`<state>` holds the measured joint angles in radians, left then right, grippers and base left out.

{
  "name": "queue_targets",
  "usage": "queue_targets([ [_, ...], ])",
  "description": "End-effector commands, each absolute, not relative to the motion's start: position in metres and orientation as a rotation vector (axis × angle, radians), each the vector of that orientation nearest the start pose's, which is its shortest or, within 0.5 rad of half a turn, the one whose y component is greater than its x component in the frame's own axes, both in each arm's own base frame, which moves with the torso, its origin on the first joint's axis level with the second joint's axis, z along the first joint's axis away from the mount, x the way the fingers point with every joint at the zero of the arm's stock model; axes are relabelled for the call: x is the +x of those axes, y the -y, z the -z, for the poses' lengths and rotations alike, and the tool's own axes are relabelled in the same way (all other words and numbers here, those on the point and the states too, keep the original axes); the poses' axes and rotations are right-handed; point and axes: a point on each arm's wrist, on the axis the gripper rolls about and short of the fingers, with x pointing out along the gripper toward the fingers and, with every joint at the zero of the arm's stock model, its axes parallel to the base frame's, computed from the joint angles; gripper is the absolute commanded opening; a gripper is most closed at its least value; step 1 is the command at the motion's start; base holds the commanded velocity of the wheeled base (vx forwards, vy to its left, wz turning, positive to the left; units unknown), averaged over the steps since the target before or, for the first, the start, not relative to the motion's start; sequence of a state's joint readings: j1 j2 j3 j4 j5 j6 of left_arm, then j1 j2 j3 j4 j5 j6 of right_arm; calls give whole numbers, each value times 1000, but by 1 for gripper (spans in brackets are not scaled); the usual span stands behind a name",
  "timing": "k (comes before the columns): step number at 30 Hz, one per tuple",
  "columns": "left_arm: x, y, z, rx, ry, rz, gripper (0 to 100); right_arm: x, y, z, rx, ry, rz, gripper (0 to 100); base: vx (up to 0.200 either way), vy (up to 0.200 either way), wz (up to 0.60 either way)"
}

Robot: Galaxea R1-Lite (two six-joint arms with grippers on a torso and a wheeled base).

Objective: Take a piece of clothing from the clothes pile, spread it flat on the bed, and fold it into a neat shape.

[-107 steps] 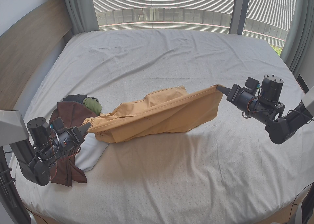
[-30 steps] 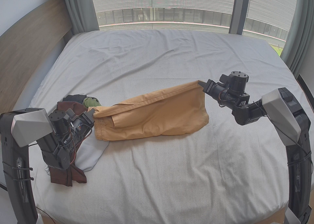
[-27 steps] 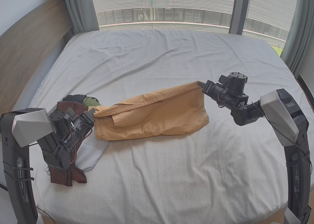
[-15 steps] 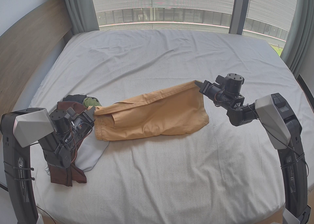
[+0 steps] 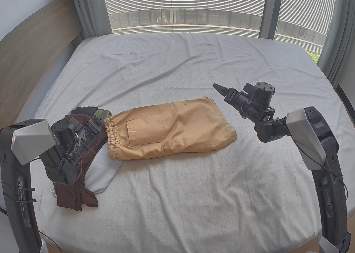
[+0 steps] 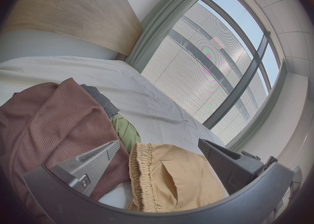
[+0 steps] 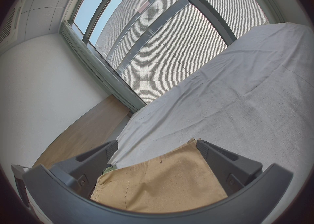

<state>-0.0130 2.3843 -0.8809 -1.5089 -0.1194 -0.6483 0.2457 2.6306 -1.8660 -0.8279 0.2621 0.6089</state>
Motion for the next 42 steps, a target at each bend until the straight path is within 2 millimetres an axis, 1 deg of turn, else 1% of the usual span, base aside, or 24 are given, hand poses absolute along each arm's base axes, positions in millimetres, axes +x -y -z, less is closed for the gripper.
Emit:
queue_targets([
  [1,397,6,-59,-668,-7,143,100,504,-139,-91,596,-131,-502,100,0,0,0],
  [2,394,7,-64,-668,-5,151,100,498,-139,-92,595,-141,-502,100,0,0,0],
  [3,394,7,-64,-668,-5,151,100,498,-139,-92,595,-141,-502,100,0,0,0],
  [4,387,8,-71,-671,-8,178,100,488,-139,-93,595,-162,-504,100,0,0,0],
  [6,379,9,-78,-669,-22,223,100,473,-141,-97,597,-178,-512,100,0,0,0],
  [9,366,10,-87,-667,-42,269,100,456,-139,-98,617,-200,-514,100,0,0,0],
  [12,352,11,-90,-654,-77,319,100,442,-136,-89,621,-242,-501,100,0,0,0],
  [15,343,12,-93,-629,-97,356,100,431,-138,-80,620,-297,-489,100,0,0,0],
  [16,338,15,-90,-589,-119,382,100,424,-139,-70,618,-344,-479,100,0,0,0],
  [21,331,21,-81,-509,-148,396,100,415,-143,-52,616,-406,-468,100,0,0,0],
  [26,328,23,-76,-476,-163,400,100,411,-146,-21,606,-487,-437,100,0,0,0],
  [27,328,23,-75,-475,-164,400,100,411,-147,-19,606,-490,-436,100,0,0,0],
  [28,327,23,-75,-462,-166,400,100,410,-150,-11,601,-502,-420,100,0,0,0],
  [31,327,24,-74,-433,-162,403,100,410,-150,1,597,-527,-406,100,0,0,0],
  [33,327,25,-74,-429,-162,405,100,410,-150,6,596,-537,-402,100,0,0,0],
  [37,327,25,-74,-428,-162,408,100,412,-149,8,596,-539,-398,100,0,0,0],
  [42,327,25,-74,-428,-162,408,100,416,-149,17,596,-546,-389,100,0,0,0],
])
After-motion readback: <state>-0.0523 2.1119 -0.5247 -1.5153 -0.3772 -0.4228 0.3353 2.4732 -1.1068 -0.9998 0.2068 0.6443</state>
